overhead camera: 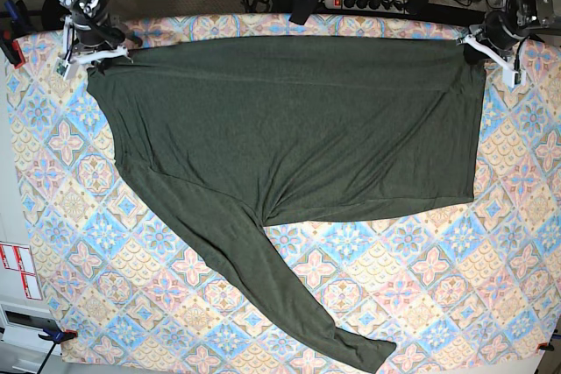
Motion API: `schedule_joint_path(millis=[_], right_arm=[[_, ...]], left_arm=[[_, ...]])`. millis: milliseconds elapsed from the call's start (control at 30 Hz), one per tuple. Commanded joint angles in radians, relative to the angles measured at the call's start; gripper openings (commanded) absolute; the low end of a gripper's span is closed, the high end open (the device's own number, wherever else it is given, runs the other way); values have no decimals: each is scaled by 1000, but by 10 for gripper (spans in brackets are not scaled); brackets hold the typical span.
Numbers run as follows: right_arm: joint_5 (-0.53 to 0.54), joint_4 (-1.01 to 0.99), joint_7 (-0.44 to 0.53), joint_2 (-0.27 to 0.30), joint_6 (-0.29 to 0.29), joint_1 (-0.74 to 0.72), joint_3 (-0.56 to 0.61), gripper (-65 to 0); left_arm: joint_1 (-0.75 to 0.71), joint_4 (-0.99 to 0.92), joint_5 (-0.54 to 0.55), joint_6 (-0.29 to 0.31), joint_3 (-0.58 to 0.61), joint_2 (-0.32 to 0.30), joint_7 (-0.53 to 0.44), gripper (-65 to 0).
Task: Fold the T-shirt properly
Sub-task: 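Move both grippers along the shirt sides and grasp the side edges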
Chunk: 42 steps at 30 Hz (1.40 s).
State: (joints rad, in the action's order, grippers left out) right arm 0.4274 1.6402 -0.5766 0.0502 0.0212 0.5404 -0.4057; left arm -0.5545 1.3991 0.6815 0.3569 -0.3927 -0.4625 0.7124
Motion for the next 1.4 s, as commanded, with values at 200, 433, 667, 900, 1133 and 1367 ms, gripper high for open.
schedule_joint_path(millis=[200,433,667,900,1133,1367], right_arm=[[0,24,25,6,-8,42,-43,-650],[-2,13,20,6,-8,40,-48,-650],[-6,13,19,6,-8,36,-46,-589],[-6,13,17,6,-8,34,-46,-478],[-3,19,19,6,-8,34,-49,-469],[-3,21,19,6,-8,33,-48,-469]], left_arm=[[-46,9,-12,-5,-12,-45,3,-650],[-40,9,-15,6,-9,-41,3,-650],[-37,9,-12,4,-10,-15,8,-650],[-37,9,-9,1,-12,-5,6,-492],[-45,9,50,-2,-13,-11,11,-431],[-75,26,56,-2,-74,-40,13,-429]])
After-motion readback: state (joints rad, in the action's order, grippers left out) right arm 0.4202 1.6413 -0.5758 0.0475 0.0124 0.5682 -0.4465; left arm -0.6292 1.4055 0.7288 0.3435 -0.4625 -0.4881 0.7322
